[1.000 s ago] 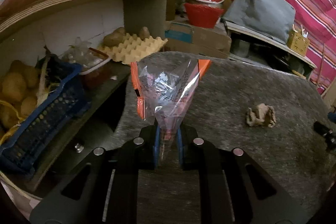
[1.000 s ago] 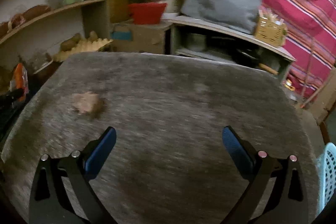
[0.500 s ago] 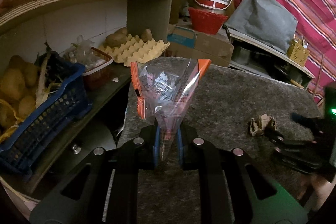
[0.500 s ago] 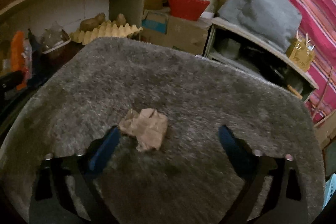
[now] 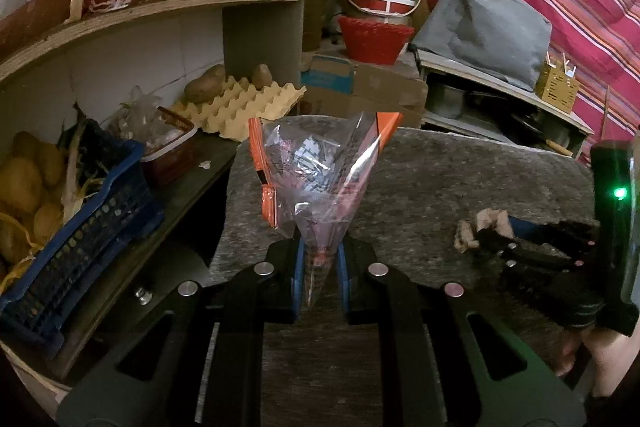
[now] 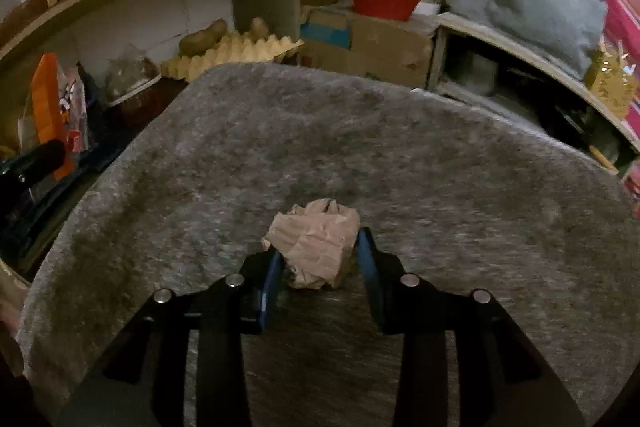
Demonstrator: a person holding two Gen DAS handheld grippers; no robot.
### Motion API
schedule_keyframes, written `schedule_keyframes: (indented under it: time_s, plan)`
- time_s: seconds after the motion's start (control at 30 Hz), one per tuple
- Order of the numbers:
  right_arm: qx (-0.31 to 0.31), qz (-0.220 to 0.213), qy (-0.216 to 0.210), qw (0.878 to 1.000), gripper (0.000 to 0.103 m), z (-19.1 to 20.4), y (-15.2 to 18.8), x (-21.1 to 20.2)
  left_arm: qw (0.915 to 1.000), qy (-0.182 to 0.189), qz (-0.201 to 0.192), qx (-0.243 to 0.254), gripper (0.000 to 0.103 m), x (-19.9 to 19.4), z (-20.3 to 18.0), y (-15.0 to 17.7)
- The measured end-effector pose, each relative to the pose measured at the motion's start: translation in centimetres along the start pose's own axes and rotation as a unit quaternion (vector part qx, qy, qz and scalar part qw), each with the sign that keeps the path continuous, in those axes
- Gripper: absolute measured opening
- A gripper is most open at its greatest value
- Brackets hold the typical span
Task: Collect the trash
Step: 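Grasp the brown crumpled paper with the right tool while the left tool holds the wrapper, then carry the wrapper and brown paper over the blue basket with both tools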
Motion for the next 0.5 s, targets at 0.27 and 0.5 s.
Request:
schedule_keyframes:
  time_s: [0.27, 0.5]
  plan:
    - [0.014, -0.029, 0.044, 0.998, 0.036, -6.8, 0.9, -5.7, 0.9993, 0.022, -0.007, 0.03, 0.012, -1.4, -5.3, 0.1]
    - [0.035, -0.04, 0.084, 0.995, 0.036, -13.6, 3.8, -10.5, 0.9986, 0.032, -0.002, 0.042, 0.012, -2.2, -10.5, 1.2]
Point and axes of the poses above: each gripper's, at about its wrist camera, not at the fingertips, and x roughly the way its jaws point, z to its left, y to its underside, the point moved 9 cm from there along x, roughly the way its jaws point, and after that the axes turned 4 degrees about -x, right-handed, at the moved point
